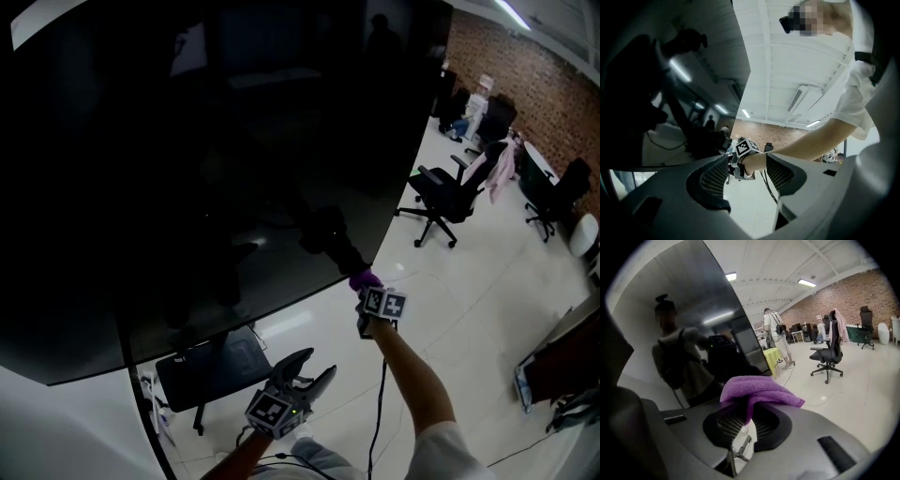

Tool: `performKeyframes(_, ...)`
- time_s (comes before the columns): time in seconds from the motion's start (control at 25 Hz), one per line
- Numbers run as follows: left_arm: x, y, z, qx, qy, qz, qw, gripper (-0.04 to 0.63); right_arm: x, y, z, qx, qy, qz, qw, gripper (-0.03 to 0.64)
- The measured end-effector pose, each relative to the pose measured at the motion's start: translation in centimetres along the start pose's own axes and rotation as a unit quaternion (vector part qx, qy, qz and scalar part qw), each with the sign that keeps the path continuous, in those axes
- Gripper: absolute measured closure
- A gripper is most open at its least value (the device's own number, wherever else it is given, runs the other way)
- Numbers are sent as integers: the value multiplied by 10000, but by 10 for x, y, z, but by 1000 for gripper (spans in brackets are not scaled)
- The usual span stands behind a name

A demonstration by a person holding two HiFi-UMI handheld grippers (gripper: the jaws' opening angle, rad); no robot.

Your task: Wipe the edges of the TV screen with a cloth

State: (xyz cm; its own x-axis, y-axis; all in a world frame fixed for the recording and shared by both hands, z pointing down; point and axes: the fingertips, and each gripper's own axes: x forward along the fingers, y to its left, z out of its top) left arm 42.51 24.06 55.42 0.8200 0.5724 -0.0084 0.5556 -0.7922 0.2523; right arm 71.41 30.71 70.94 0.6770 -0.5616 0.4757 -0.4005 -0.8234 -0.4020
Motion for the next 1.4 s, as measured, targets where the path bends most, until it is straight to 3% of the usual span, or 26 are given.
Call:
performKeyframes(0.48,-60,1,7,101,-57,236,9997,364,3,98,-59,-32,304,702,9971,572)
performKeyframes(0.72,-121,28,14,214,-94,741,9970,364,16,167,-98,-266,479,1044,9930,572)
performKeyframes(1.04,-205,55,22,270,-216,1446,9889,364,17,275,-158,-962,798,1678,9779,572)
performKeyframes(1.24,-260,75,2,596,-213,1705,9833,364,16,347,-199,-1192,1034,2063,9657,572)
performKeyframes(1.4,-293,83,14,430,-330,2096,9763,364,17,391,-220,-1464,1185,2295,9549,572)
